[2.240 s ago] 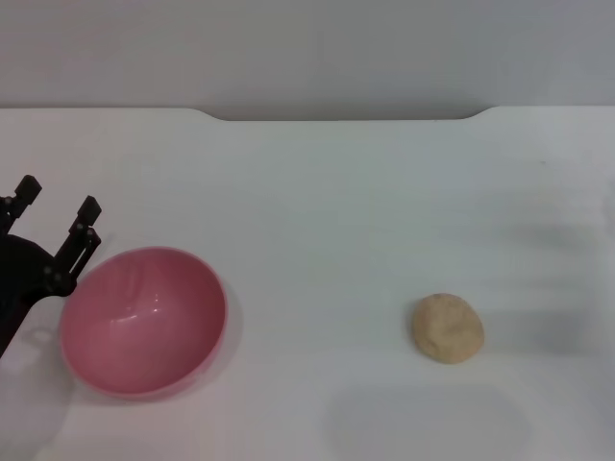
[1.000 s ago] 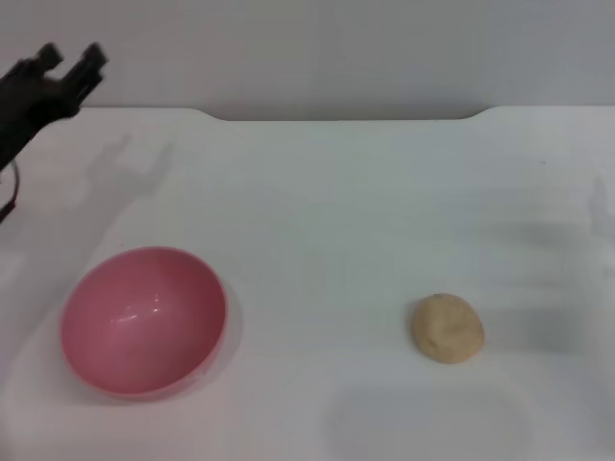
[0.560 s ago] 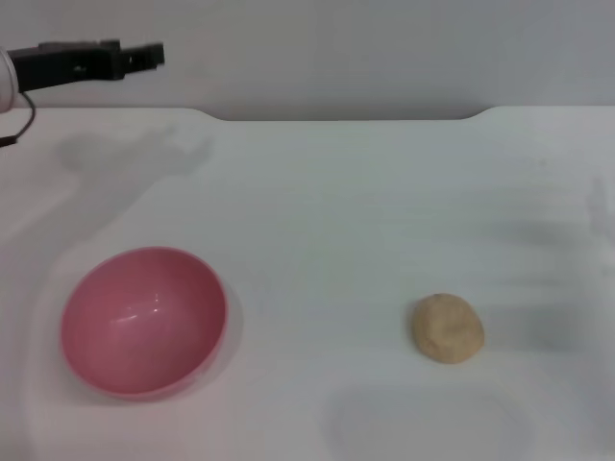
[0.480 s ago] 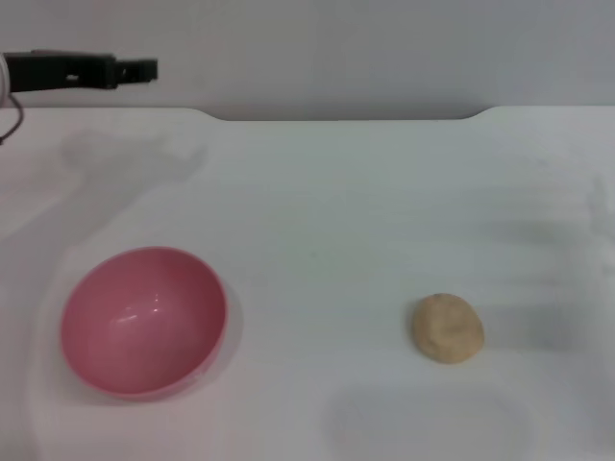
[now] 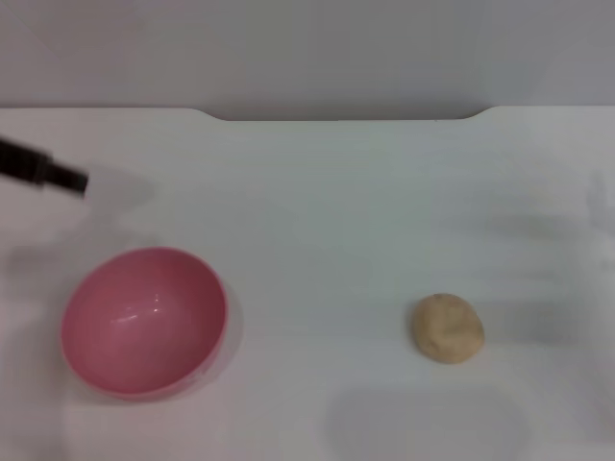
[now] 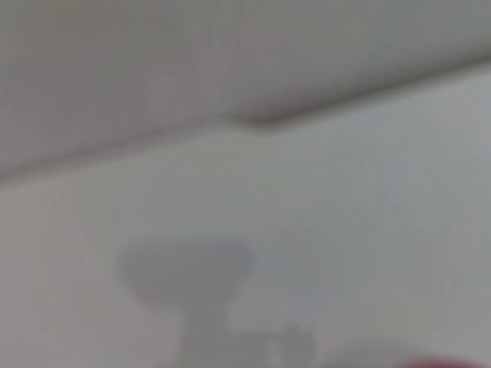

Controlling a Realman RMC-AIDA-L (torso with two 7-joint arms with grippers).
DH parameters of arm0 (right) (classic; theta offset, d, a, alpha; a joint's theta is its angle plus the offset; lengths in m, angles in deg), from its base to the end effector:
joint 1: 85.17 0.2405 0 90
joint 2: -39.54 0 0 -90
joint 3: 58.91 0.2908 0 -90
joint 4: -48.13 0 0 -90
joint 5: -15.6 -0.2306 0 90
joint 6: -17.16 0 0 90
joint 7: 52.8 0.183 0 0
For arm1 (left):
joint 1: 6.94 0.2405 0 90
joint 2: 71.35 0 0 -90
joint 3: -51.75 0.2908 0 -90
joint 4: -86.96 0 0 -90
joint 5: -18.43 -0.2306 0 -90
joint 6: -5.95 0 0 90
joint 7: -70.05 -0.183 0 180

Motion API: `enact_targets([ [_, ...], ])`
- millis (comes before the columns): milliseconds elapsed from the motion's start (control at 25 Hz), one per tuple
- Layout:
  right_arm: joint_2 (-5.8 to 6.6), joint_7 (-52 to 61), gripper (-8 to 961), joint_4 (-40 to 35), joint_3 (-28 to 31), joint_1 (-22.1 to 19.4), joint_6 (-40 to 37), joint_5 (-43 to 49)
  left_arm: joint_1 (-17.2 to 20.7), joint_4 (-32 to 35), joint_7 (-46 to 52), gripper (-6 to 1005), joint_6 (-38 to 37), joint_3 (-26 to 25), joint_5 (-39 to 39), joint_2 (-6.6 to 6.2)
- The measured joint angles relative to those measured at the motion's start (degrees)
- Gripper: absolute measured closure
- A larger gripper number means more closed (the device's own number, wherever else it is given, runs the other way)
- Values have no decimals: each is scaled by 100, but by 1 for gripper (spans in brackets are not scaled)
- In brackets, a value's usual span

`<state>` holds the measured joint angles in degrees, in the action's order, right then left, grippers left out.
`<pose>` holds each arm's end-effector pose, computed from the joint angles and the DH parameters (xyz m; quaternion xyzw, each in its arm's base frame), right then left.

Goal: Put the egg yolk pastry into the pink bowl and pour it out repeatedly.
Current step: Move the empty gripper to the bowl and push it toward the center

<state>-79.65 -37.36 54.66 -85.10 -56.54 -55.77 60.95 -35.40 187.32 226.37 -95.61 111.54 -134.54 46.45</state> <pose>0.3885 0.3845 -0.0235 -0.6180 0.3009 0.3370 0.6434 -0.2277 0.3858 0.0833 -0.8291 -0.4476 0.0909 0.3225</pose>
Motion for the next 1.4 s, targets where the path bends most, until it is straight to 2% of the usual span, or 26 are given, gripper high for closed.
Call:
enact_targets([
  [160,8,-1,509,-33,0,46,7,0,117,77,180,352,-540,200,-40,17],
  [280,10,-3,511,-106,0,92,43,0,251,61,315,352,-543,457,-74,12],
  [560,10,-5,515,-156,0,184,150,62,325,-305,440,353,-577,562,-90,12],
  [840,9,-6,519,-169,0,193,156,82,320,-979,407,367,-90,683,-187,-8],
  [1400,-1,-6,527,-122,0,138,106,89,-132,-2483,195,399,699,800,-680,-13],
])
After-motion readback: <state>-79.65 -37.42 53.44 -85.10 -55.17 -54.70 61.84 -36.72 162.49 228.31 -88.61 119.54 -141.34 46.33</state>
